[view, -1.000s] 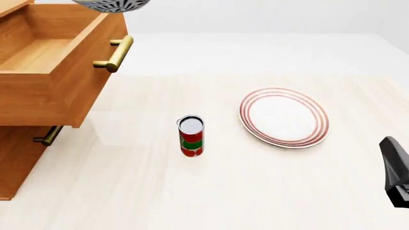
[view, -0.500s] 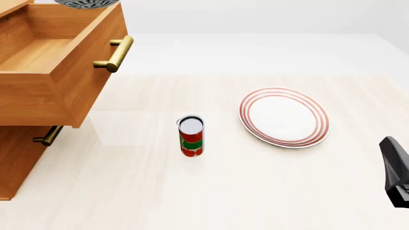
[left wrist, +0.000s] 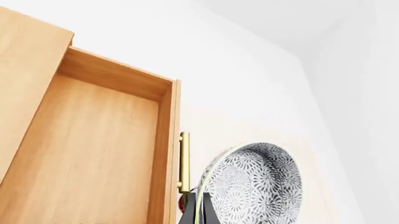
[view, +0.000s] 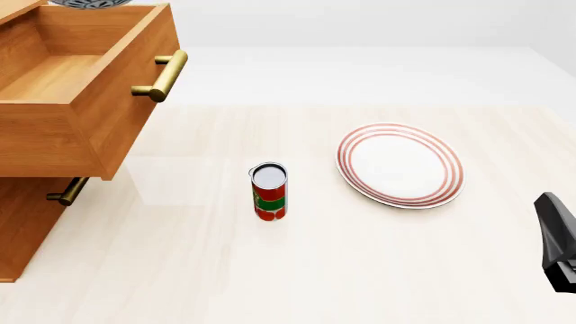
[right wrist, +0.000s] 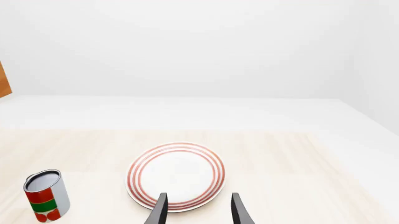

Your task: Put the bowl in the top drawer of the cabinet.

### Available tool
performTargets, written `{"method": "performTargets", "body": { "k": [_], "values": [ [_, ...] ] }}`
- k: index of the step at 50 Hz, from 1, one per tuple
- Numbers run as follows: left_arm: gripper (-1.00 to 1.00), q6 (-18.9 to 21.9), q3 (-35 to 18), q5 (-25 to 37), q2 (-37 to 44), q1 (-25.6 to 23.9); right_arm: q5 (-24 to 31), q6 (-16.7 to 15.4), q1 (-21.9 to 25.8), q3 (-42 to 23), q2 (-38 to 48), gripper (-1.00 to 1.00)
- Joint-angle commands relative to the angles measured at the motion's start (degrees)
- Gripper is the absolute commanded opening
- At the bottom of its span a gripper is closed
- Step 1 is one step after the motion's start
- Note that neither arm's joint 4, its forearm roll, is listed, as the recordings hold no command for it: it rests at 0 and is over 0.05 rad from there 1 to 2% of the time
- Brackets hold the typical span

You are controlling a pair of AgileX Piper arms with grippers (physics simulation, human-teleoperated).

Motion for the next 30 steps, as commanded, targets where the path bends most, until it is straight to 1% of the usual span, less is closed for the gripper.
{"method": "performTargets", "body": {
  "k": [1, 15, 30],
  "values": [
    [-1.0, 0.14, 0.87, -0.61, -0.72, 3.51, -0.18, 0.0, -0.01, -0.02, 0.21, 1.0],
    [-1.0, 0.17, 0.15, -0.4, -0.51, 7.69, 0.17, 0.0, -0.01, 0.03, -0.19, 1.0],
    [-1.0, 0.65, 1.12, -1.45, 0.18, 12.09, 0.17, 0.0, 0.0, 0.03, -0.2, 1.0]
  ]
}}
